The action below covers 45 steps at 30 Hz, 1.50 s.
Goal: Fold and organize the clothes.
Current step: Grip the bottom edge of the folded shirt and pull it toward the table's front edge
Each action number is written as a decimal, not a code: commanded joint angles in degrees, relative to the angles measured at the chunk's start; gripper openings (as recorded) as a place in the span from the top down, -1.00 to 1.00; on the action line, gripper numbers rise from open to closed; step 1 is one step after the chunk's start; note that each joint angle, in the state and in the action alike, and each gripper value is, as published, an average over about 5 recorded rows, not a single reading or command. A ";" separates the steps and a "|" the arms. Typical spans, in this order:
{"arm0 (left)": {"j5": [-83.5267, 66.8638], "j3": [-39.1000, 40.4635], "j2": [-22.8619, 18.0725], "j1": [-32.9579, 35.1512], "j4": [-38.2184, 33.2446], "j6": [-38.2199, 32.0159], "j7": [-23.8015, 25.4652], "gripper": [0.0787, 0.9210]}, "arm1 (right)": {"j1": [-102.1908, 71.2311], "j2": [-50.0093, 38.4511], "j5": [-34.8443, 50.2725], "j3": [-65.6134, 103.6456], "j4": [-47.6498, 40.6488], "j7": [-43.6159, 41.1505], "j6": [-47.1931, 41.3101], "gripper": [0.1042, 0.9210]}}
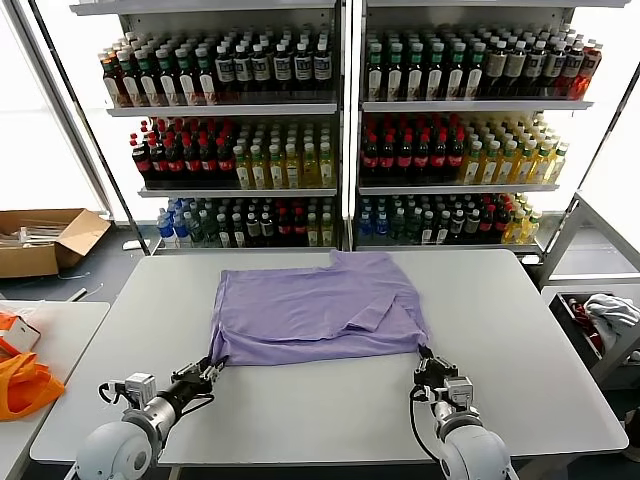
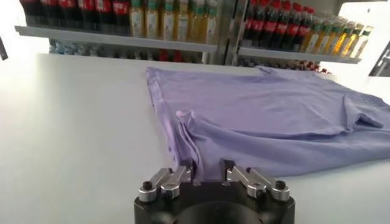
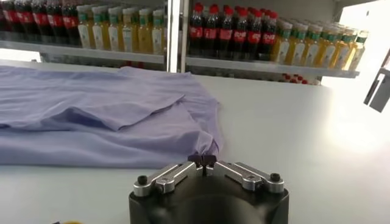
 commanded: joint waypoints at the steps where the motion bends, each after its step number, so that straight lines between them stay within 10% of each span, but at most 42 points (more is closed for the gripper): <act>1: -2.14 -0.21 0.20 -0.07 0.03 0.27 -0.29 0.74 | -2.49 -0.03 0.49 -0.04 1.65 -0.50 0.08 1.00; 35: 0.00 -7.86 0.54 12.60 -11.16 0.03 -0.61 0.98 | -19.17 -2.16 2.07 5.40 15.78 -2.08 -0.84 1.00; 45: 5.94 -4.76 2.41 5.68 -3.84 -1.79 0.91 0.46 | -17.97 -2.66 1.91 4.64 15.55 -1.75 -1.17 1.00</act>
